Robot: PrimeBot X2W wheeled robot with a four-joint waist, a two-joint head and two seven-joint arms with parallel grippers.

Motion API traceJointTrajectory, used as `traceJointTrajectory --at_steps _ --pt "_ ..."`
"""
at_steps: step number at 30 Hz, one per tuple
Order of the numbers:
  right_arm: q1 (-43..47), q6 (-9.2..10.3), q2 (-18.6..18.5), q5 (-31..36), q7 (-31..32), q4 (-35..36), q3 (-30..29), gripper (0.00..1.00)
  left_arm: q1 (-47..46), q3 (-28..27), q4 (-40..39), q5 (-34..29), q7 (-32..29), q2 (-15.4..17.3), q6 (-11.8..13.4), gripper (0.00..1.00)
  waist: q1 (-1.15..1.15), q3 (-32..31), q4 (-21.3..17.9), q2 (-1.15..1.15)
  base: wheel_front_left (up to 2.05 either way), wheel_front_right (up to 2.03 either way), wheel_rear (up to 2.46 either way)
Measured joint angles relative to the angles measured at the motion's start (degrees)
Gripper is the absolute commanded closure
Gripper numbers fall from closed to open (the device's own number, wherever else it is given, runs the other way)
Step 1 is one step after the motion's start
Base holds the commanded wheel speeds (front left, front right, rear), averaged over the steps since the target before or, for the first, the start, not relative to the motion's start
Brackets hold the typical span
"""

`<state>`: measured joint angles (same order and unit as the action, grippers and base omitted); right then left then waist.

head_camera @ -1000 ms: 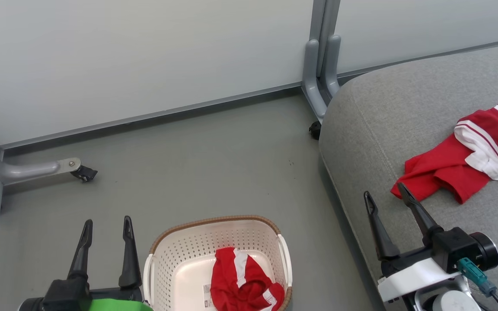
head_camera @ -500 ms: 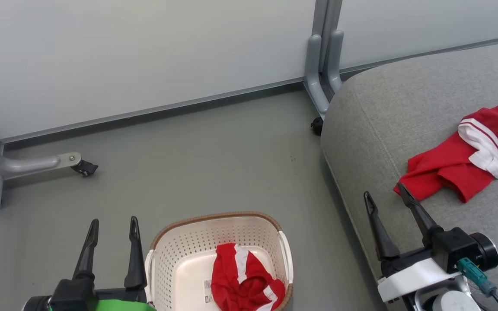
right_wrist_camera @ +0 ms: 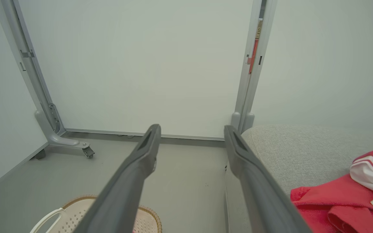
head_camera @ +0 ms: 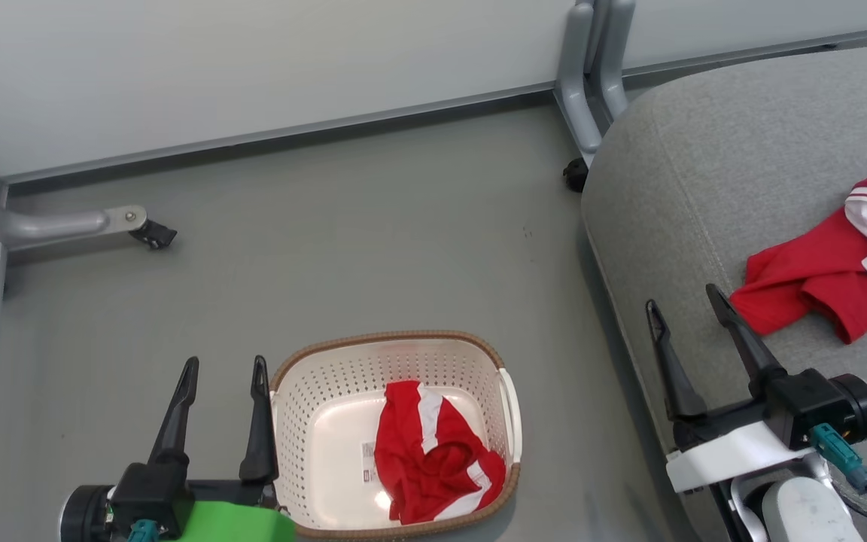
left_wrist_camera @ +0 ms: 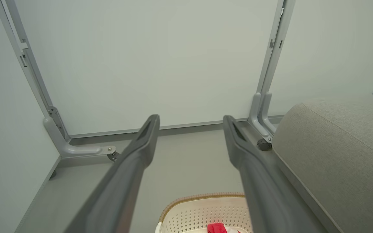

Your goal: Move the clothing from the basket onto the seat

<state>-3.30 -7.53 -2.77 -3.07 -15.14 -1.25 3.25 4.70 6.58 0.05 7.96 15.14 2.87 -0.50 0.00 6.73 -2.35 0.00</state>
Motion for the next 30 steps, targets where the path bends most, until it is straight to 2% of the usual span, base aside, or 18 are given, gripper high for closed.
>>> traceJointTrajectory --at_steps 8,12,17,23,30 --pt "-5.2 0.0 -1.2 1.2 0.0 2.1 -1.9 0.0 -5.3 3.0 2.8 0.1 0.0 0.0 -1.3 0.0 0.0 6.9 1.8 0.0 0.0 0.0 0.0" --pt "-8.6 0.0 -2.4 1.6 0.0 3.4 -2.0 0.0 -10.2 5.4 9.3 1.5 0.0 0.0 -3.7 0.0 0.0 11.4 2.4 0.0 0.0 0.0 0.0" --pt "-12.3 0.0 -3.3 2.1 0.0 5.1 -1.1 0.0 -18.7 8.3 19.5 -1.9 0.0 0.0 -5.8 0.0 0.0 17.7 2.8 0.0 0.0 0.0 0.0" --pt "-16.3 0.0 -3.6 2.7 0.0 7.6 -0.9 0.0 -31.2 15.5 30.6 -5.6 0.0 1.2 -6.8 0.0 0.0 25.7 2.5 0.0 0.0 0.0 0.0" --pt "-19.7 0.0 -2.6 2.7 0.0 11.7 -2.0 0.0 -45.2 27.9 42.1 -3.4 0.0 2.8 -7.0 0.0 0.0 35.2 1.6 0.0 0.0 0.0 0.0"
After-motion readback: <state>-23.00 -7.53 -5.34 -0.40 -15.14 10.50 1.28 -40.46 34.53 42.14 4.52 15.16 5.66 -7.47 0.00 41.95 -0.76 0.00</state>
